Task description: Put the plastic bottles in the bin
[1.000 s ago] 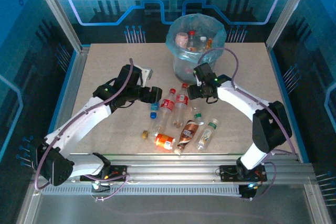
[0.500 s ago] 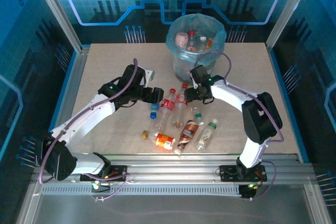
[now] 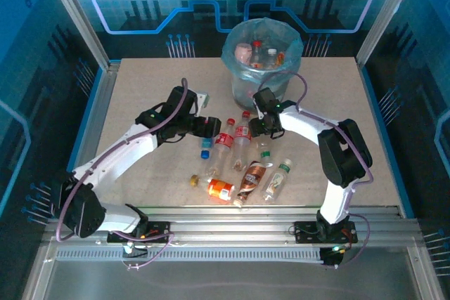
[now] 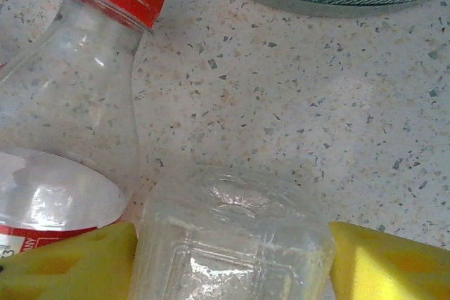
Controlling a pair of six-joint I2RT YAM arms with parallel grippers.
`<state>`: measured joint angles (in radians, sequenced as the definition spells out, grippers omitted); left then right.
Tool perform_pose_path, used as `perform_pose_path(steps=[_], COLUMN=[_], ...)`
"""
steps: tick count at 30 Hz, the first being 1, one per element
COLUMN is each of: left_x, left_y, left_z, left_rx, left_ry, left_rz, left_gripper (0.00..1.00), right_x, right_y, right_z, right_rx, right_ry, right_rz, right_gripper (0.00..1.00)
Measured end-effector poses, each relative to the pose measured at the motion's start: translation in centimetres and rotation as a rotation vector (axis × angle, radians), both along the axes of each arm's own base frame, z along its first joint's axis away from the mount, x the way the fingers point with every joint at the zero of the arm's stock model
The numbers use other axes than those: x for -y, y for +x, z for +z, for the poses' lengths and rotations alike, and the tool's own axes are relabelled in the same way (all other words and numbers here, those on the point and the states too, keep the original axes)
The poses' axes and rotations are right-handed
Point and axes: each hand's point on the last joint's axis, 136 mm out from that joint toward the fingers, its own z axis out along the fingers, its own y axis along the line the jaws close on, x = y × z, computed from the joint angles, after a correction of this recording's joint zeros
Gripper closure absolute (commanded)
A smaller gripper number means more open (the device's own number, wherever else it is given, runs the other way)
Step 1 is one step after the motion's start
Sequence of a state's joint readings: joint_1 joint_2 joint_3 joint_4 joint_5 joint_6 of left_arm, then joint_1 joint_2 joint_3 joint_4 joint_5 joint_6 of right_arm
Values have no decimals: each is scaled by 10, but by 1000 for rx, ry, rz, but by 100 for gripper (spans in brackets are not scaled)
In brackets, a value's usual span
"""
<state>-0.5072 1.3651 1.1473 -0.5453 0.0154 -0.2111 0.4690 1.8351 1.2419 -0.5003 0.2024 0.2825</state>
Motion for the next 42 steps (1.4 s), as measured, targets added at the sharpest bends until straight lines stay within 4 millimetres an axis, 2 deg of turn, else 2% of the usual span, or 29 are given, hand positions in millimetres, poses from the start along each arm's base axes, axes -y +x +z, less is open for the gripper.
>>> perform_pose_path(steps=[5, 9, 17, 21, 28, 35, 37, 42], left_x=[1, 4, 7, 8, 6, 6, 6, 8], left_y=[2, 7, 13, 14, 13, 22, 25, 29], left_z=[1, 12, 24, 31, 53, 88, 98, 125], left_rx=[2, 26, 58, 77, 141, 259, 294, 383], left_ry=[-1, -14, -47, -64, -97, -144, -160, -207], left_rz=[0, 0, 14, 20, 22, 40, 45, 51], left_gripper=[14, 14, 15, 15, 15, 13, 13, 13], right_x=[0, 2, 11, 12, 25, 29, 24, -2], right_y=[1, 2, 5, 5, -14, -32, -38, -56], right_z=[2, 11, 66, 86, 118, 181, 197, 244], right_rx=[4, 32, 232, 296, 399, 580, 618, 691], right_ry=[1, 5, 38, 53, 85, 171, 204, 311], right_rz=[-2, -5, 6, 16, 6, 29, 63, 196], right_gripper=[38, 38, 41, 41, 42, 44, 44, 44])
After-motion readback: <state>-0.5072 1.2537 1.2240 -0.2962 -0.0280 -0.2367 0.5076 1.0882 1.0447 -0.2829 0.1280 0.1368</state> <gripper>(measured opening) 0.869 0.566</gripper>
